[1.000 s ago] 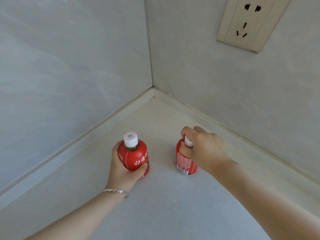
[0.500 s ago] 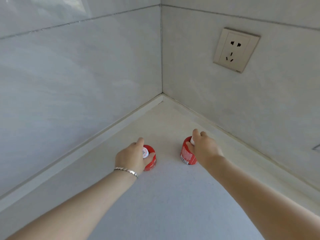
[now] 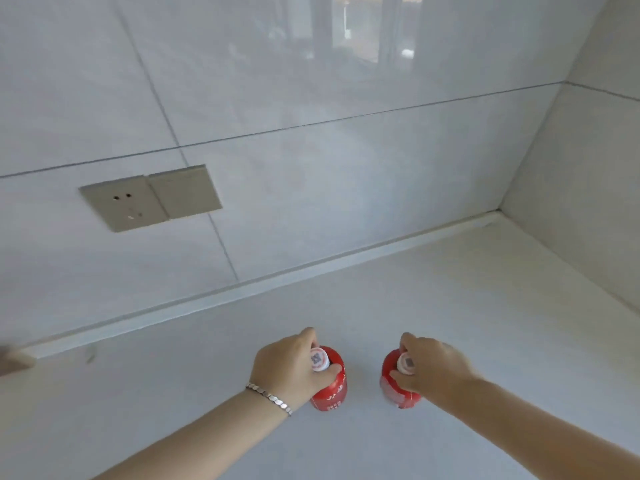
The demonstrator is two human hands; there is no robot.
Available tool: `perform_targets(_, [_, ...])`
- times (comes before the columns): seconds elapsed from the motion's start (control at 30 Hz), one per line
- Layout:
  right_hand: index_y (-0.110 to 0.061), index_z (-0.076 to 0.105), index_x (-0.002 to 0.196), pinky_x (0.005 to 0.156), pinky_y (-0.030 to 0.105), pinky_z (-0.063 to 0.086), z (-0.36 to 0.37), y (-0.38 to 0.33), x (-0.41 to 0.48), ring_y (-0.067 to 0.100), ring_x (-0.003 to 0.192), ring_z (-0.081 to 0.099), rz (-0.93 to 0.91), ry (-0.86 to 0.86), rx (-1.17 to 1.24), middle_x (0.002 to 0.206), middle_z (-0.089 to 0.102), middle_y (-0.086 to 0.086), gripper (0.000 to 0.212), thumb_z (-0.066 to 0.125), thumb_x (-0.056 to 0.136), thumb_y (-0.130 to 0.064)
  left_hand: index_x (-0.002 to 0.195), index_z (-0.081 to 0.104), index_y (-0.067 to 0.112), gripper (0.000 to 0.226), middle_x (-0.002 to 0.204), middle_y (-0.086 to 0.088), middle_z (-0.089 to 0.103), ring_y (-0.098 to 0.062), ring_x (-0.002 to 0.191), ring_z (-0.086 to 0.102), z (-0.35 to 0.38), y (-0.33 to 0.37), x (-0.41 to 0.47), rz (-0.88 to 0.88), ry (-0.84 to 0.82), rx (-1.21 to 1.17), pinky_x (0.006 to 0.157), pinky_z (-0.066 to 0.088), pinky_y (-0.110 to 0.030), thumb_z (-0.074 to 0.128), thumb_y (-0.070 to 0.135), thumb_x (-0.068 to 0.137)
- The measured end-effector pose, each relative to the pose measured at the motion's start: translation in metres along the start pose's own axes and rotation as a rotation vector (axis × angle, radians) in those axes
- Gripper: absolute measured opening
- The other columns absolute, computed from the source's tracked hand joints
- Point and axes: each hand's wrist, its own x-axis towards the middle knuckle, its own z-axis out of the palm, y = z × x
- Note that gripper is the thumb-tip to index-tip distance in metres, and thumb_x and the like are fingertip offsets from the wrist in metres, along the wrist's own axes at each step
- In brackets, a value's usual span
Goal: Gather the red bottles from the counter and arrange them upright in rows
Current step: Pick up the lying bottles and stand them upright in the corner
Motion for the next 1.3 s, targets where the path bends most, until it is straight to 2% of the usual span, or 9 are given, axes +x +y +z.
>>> perform_targets(0.2, [-0.019,0.049,0.112,0.070,0.025,0.040,0.047,-0.207,-0.032,0.017,0.083,0.049,-0.207,-0.037,-0.057,0.106,0.062,0.000,0.040,0.053,0.084,-0.047,0.079,0.039,0.026,0.034,0.075,0.010,0.052,-0.016,0.086,0.063,-0.064,-0.173,-0.134,-0.254,0.132,-0.018,0.064,0.033,-0.020,0.059,0.053,0.075])
perform_targets(0.4, [-0.024,0.037,0.093,0.069,0.024,0.040,0.107,-0.383,-0.065,0.017,0.081,0.050,-0.355,-0.097,-0.150,0.090,0.051,-0.004,0.031,0.052,0.085,-0.049,0.080,0.037,0.025,0.032,0.069,0.009,0.047,-0.016,0.079,0.059,-0.102,-0.341,-0.274,-0.479,0.242,-0.020,0.063,0.035,-0.021,0.058,0.050,0.078])
perform_targets(0.5, [-0.019,0.047,0.105,0.070,0.025,0.040,0.139,-0.449,-0.076,0.016,0.082,0.049,-0.417,-0.131,-0.218,0.102,0.061,0.001,0.038,0.050,0.086,-0.050,0.080,0.039,0.024,0.031,0.064,0.008,0.043,-0.019,0.084,0.065,-0.108,-0.404,-0.334,-0.607,0.302,-0.068,0.062,0.040,-0.025,0.061,0.045,0.079])
perform_targets(0.6, [-0.015,0.048,0.118,0.070,0.025,0.039,0.170,-0.507,-0.082,0.018,0.085,0.052,-0.450,-0.174,-0.215,0.115,0.062,0.003,0.046,0.051,0.086,-0.048,0.079,0.040,0.022,0.030,0.068,0.006,0.048,-0.020,0.071,0.055,-0.103,-0.450,-0.379,-0.721,0.391,-0.135,0.062,0.038,-0.025,0.066,0.038,0.078])
perform_targets(0.77, [-0.013,0.046,0.122,0.082,0.034,0.049,0.215,-0.594,-0.096,0.026,0.106,0.060,-0.471,-0.224,-0.102,0.119,0.060,0.008,0.046,0.053,0.087,-0.043,0.073,0.040,0.021,0.031,0.071,0.000,0.054,-0.023,0.070,0.050,-0.084,-0.504,-0.419,-0.891,0.449,-0.226,0.063,0.036,-0.026,0.068,0.034,0.078])
perform_targets(0.87, [-0.014,0.048,0.119,0.081,0.034,0.049,0.237,-0.635,-0.104,0.028,0.103,0.061,-0.477,-0.202,0.008,0.115,0.062,0.009,0.045,0.057,0.085,-0.042,0.078,0.043,0.018,0.031,0.079,-0.005,0.063,-0.025,0.075,0.058,-0.079,-0.523,-0.428,-0.921,0.449,-0.257,0.063,0.039,-0.027,0.068,0.036,0.078])
perform_targets(1.1, [-0.017,0.053,0.115,0.083,0.034,0.050,0.273,-0.670,-0.117,0.026,0.103,0.060,-0.555,-0.162,0.091,0.113,0.063,0.005,0.039,0.062,0.083,-0.037,0.089,0.051,0.014,0.032,0.086,-0.005,0.060,-0.024,0.087,0.060,-0.081,-0.520,-0.428,-0.937,0.365,-0.126,0.066,0.049,-0.032,0.070,0.036,0.077])
perform_targets(1.2, [-0.016,0.055,0.117,0.088,0.033,0.048,0.272,-0.652,-0.111,0.024,0.109,0.059,-0.591,-0.174,-0.006,0.117,0.062,0.004,0.033,0.057,0.087,-0.029,0.075,0.063,0.008,0.038,0.073,-0.012,0.062,-0.032,0.069,0.061,-0.082,-0.518,-0.427,-0.787,0.272,0.123,0.052,0.054,-0.036,0.088,0.024,0.053])
perform_targets(1.3, [-0.018,0.054,0.121,0.091,0.031,0.045,0.270,-0.614,-0.102,0.020,0.117,0.055,-0.533,-0.277,-0.108,0.125,0.059,0.001,0.033,0.055,0.089,-0.026,0.072,0.065,0.010,0.033,0.074,-0.011,0.065,-0.034,0.069,0.062,-0.092,-0.507,-0.410,-0.608,0.268,0.219,0.058,0.055,-0.039,0.087,0.015,0.048])
